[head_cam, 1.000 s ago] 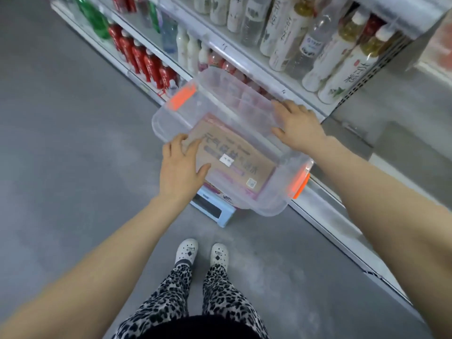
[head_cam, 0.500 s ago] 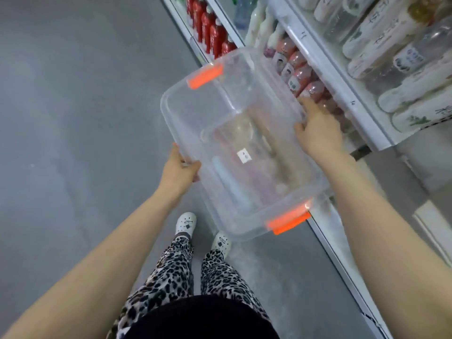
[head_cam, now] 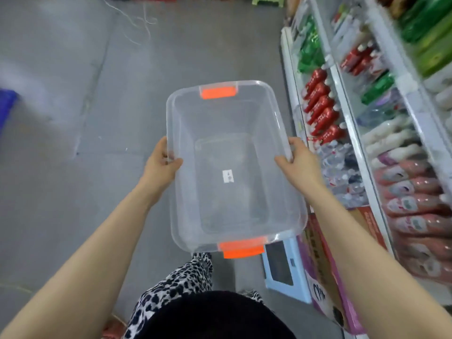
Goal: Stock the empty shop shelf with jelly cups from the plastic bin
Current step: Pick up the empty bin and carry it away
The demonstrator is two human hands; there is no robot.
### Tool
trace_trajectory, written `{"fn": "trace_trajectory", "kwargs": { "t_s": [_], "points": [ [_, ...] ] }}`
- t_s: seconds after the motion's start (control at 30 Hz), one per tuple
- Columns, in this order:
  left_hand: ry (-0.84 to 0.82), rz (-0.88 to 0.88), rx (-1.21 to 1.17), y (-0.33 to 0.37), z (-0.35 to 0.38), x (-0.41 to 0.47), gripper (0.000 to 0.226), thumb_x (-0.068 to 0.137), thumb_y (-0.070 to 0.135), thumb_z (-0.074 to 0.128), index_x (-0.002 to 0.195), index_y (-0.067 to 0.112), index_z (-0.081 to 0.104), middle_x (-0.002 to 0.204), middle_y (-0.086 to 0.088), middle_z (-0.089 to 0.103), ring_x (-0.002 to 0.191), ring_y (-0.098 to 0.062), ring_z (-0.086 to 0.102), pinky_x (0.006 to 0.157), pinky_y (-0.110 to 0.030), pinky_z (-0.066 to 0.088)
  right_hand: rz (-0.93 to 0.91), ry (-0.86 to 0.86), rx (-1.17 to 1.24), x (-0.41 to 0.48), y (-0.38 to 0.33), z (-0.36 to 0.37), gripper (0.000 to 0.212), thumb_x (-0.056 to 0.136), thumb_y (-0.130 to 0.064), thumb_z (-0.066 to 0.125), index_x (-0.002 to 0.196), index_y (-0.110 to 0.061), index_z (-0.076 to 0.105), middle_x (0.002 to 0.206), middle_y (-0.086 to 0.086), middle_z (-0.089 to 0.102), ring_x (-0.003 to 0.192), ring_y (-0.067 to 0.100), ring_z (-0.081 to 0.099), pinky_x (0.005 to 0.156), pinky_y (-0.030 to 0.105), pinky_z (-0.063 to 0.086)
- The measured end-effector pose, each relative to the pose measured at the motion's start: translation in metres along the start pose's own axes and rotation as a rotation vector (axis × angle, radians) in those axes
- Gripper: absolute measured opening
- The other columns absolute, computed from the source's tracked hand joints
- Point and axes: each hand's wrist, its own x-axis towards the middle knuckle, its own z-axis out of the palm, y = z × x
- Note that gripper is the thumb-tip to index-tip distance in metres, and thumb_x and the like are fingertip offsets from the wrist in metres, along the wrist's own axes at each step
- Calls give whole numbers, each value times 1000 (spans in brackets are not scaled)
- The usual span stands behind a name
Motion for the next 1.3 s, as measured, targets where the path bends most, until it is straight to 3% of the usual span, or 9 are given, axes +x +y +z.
{"fn": "trace_trajectory", "kwargs": {
  "t_s": [0.1, 0.37, 0.77, 0.97, 1.13, 1.3],
  "points": [
    [114, -39, -95, -3, -63, 40, 54, 91, -1, 55, 137, 26, 48, 82, 14, 52, 70, -3, 55, 59, -16, 45, -103, -14, 31, 44, -67, 41, 44, 86, -21, 64, 128, -16, 54, 62, -7, 51, 75, 26, 57, 75, 37, 45],
    [406, -134, -163, -18, -183, 131, 47, 90, -2, 53, 134, 12, 46, 87, 5, 46, 67, -6, 45, 56, -15, 37, -216, -148, 87, 151, -205, 141, 38, 85, -19, 64, 122, -15, 54, 64, -11, 49, 75, 21, 54, 71, 31, 42],
    [666, -274, -315, -17, -327, 317, 47, 89, -4, 54, 130, 18, 47, 96, -2, 51, 74, -11, 46, 64, -21, 37, -386, -387, 58, 367, -395, 293, 33, 81, -13, 64, 112, -13, 52, 60, -9, 45, 66, 21, 49, 69, 36, 42],
    [769, -312, -379, 3, -418, 398, 46, 86, -6, 55, 127, 15, 49, 100, -11, 52, 80, -19, 46, 57, -25, 35, -500, -521, 31, 468, -526, 371, 33, 82, -16, 65, 112, -14, 53, 66, -8, 49, 74, 23, 52, 67, 30, 37],
    [837, -314, -464, 15, -513, 468, 46, 66, 15, 59, 109, 28, 54, 104, -11, 56, 88, -22, 51, 73, -40, 42, -523, -613, 18, 535, -639, 448, 29, 82, -18, 63, 109, -16, 54, 73, -5, 53, 86, 26, 55, 73, 34, 45],
    [859, -278, -475, 20, -623, 551, 42, 83, -2, 59, 116, 23, 52, 111, -12, 61, 96, -23, 57, 82, -41, 47, -549, -632, -38, 593, -759, 524, 29, 78, -24, 59, 106, -17, 58, 85, 5, 65, 92, 34, 61, 80, 45, 54]
  ]
}}
